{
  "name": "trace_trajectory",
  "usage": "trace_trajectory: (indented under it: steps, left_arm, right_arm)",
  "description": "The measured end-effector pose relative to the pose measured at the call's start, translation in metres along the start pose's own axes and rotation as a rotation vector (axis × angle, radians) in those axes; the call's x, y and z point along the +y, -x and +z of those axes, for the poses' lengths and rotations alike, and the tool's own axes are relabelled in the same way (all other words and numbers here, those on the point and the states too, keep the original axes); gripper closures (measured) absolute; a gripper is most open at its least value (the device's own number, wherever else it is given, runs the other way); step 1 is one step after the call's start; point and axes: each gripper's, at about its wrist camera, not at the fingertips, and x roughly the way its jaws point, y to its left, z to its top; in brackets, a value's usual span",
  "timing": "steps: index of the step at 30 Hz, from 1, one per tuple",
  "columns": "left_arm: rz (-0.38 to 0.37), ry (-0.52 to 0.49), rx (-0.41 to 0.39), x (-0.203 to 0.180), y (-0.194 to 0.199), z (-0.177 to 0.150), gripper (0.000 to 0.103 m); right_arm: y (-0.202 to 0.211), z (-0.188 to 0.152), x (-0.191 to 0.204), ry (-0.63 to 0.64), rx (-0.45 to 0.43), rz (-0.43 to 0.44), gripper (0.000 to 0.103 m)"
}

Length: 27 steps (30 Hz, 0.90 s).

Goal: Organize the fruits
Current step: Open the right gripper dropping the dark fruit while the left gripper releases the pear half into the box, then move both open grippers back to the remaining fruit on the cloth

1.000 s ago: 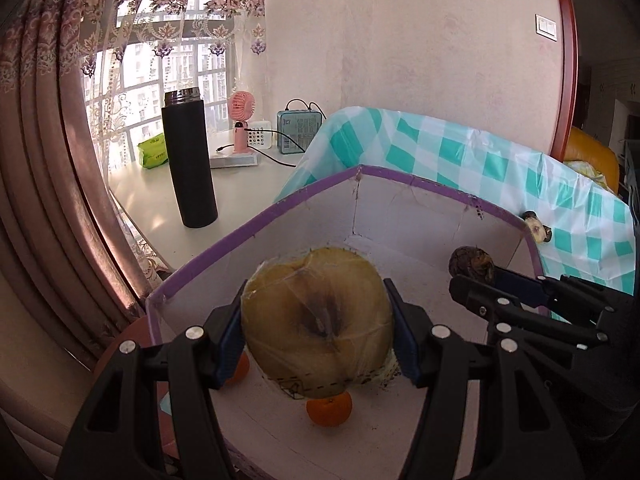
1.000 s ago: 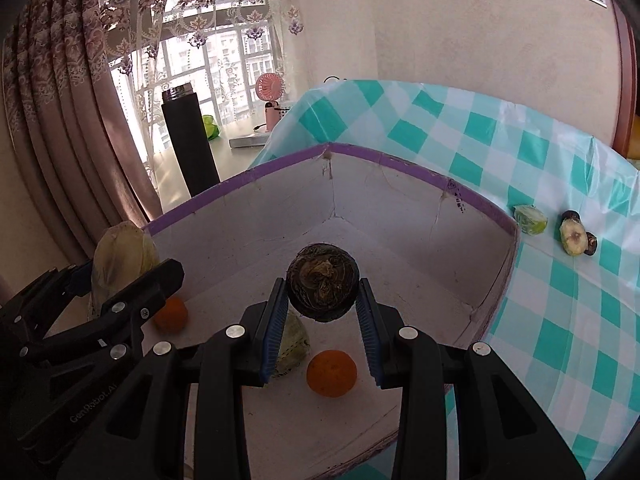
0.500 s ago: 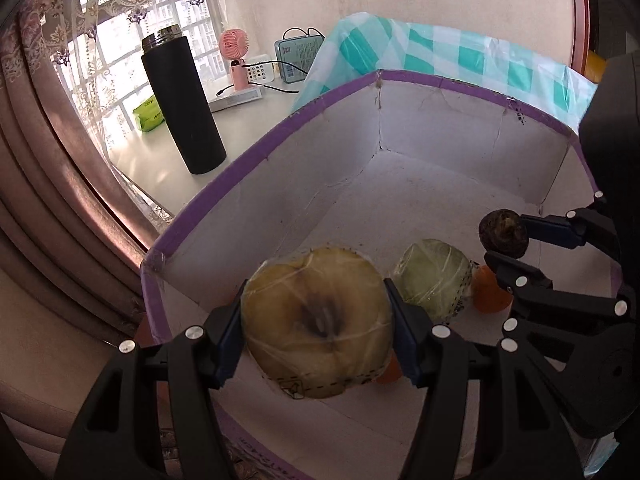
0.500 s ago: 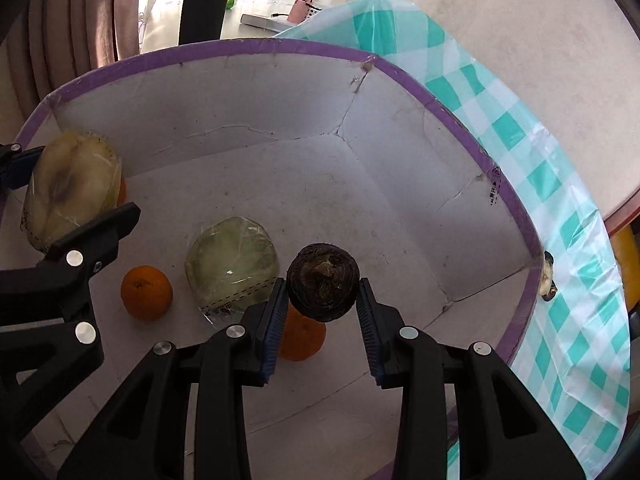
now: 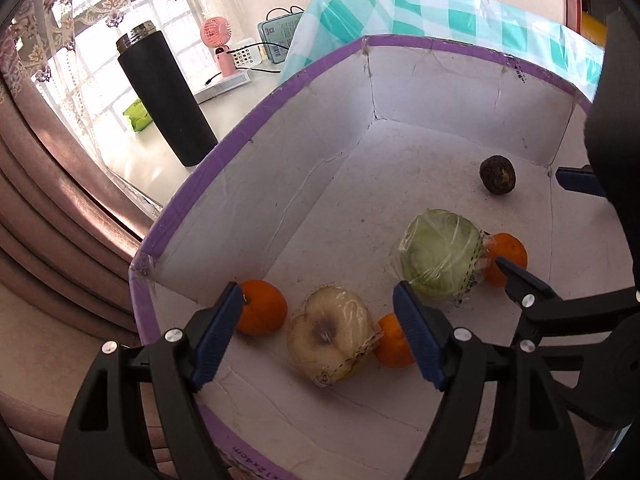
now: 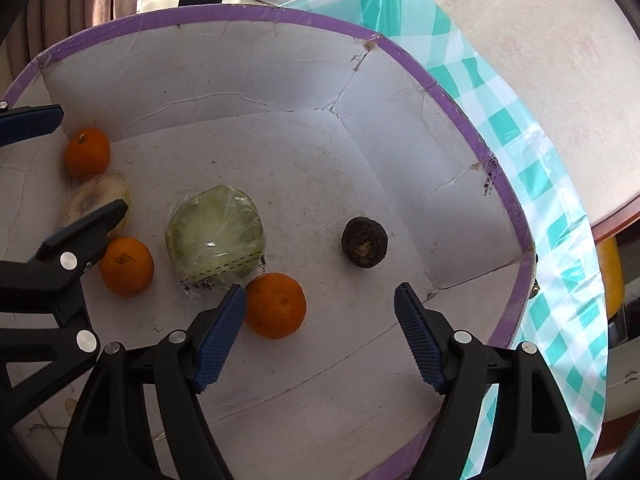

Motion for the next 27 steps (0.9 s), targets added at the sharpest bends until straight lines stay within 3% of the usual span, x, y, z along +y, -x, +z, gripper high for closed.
trace_trajectory:
  steps: [13,16,18,21,24,27]
  left_arm:
    - [0.012,-0.009,0.003,0.002,0.0,0.002,0.026]
    - [0.069,-0.006,-0.029,0.002,0.008,0.003,0.02]
    - [0.072,0.018,-0.08,0.006,0.02,0.006,0.01]
    - [0.043,0.075,-0.185,0.014,0.046,0.011,0.009]
    - [0.056,0.12,-0.368,0.016,0.083,0.014,0.004]
    - [0.045,0.088,-0.541,0.003,0.117,0.011,0.003]
  right_arm:
    - [0.008,-0.004,0.004,-0.016,-0.048,-0.043,0.025]
    - [0.012,-0.006,0.001,-0.041,-0.087,-0.04,0.023]
    - [0.017,-0.008,0.0,-0.056,-0.132,-0.035,0.019]
    - [0.036,-0.011,-0.004,-0.094,-0.239,-0.036,0.018]
    - [0.06,-0.014,-0.021,-0.164,-0.361,-0.058,0.018]
    - [0.078,-0.023,-0.049,-0.269,-0.46,-0.057,0.018]
